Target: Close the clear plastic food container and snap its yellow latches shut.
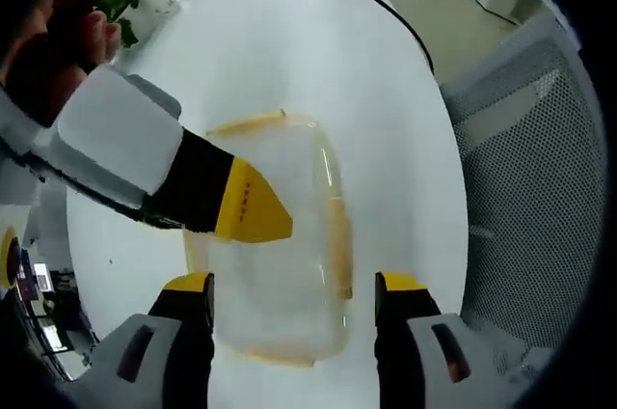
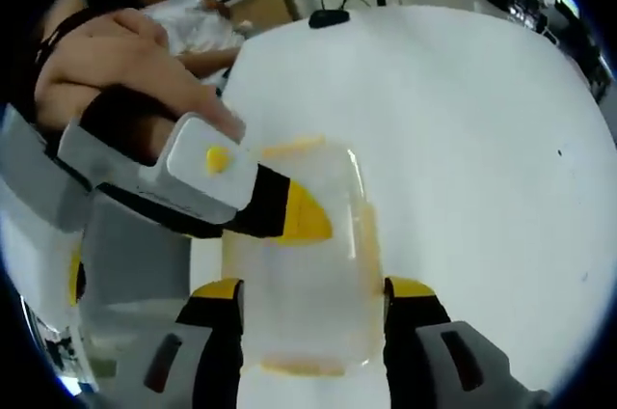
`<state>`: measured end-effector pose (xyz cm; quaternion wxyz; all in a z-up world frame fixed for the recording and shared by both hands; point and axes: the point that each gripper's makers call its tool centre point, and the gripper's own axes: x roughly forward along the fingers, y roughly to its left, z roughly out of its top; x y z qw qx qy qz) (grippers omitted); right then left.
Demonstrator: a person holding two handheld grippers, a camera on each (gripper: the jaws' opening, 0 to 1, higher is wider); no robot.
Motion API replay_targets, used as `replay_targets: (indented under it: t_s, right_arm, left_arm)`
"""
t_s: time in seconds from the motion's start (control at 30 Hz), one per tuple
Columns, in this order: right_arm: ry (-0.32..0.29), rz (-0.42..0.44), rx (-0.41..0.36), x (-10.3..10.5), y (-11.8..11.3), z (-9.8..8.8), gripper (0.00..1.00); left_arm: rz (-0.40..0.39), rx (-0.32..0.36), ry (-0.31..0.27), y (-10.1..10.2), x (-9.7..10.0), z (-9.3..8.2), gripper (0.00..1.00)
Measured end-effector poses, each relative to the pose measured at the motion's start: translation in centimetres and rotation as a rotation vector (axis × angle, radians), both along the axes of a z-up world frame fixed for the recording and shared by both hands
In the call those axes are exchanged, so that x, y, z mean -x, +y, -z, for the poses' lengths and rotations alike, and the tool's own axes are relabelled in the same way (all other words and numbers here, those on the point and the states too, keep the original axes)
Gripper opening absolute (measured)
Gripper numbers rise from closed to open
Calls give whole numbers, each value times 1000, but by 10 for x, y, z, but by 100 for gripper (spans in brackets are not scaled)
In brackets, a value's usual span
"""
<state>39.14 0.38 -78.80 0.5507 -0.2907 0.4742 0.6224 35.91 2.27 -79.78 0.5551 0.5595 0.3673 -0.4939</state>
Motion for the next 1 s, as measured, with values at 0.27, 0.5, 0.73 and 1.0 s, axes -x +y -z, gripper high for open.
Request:
replay_targets:
  t_s: [0.27,0.5,0.73,1.0]
  right_arm:
    - [-57,-28,-8,3,-5,-5,66]
    - [-113,-61,-24,7,-10,-7,75]
    - [-146,-73,-48,10,-14,-7,82]
    - [-188,-92,-75,12,-14,-5,85]
  left_arm:
    - [-56,72,14,-3,-6,-12,79]
    - [-106,91,60,-3,-4,-13,84]
    - [-107,109,105,1,-6,-12,88]
    - [-120,117,174,8,-6,-9,90]
